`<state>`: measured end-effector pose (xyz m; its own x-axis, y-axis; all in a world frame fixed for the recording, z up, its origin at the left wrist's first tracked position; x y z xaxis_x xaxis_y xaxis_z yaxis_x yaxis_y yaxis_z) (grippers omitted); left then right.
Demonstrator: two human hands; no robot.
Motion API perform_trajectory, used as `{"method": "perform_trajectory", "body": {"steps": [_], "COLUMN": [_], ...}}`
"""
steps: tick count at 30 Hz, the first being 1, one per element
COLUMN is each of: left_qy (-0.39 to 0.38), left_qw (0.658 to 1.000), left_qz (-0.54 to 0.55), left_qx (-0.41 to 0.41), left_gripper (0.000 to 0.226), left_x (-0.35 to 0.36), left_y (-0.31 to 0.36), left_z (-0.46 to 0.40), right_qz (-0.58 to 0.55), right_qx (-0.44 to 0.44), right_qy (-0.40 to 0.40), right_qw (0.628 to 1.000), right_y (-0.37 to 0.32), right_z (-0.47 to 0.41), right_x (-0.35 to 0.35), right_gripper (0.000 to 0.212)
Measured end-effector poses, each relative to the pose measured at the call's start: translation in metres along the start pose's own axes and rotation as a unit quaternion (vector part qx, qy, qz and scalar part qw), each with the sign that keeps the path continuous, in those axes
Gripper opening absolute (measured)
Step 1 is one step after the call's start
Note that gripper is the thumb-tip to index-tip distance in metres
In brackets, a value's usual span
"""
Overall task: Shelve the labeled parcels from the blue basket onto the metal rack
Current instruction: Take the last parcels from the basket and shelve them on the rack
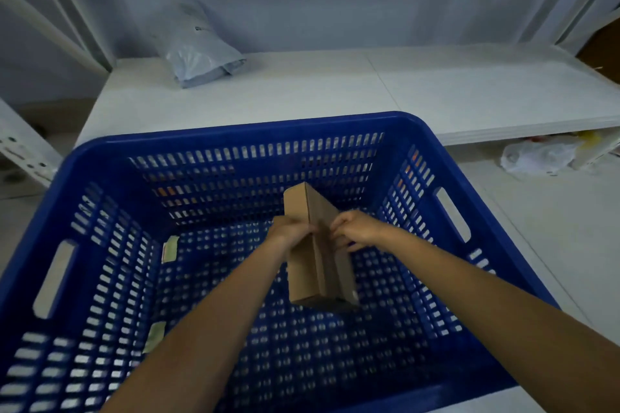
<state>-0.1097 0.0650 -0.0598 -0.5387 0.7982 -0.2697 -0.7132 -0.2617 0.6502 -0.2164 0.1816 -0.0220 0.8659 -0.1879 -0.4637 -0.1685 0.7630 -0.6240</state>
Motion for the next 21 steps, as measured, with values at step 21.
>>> {"method": "perform_trajectory", "body": {"steps": [21], "left_qy": [-0.208], "left_qw": [0.967], "left_qz": [0.144], "left_qx": [0.033], "left_gripper": [0.059], "left_x": [-0.166], "left_y": [0.172], "left_z": [0.290], "right_qz": [-0.336], "right_qx": [-0.001], "right_qy": [-0.107], "right_qw": [0.936], "right_y": [-0.166], "right_z": [0.234], "right_x": [-0.155], "right_gripper": [0.049]}}
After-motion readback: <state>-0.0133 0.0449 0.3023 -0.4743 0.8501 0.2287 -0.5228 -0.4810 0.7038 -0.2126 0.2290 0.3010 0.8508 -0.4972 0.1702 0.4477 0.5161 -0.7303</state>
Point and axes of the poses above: each hand's wrist, its own z-axis away from the middle knuckle, its own x-axis out of the palm, y = z × x, the point moved 3 cm from there along -z, towards the middle knuckle, and after that the axes turned 1 degree about -z, right-handed, at the moved point
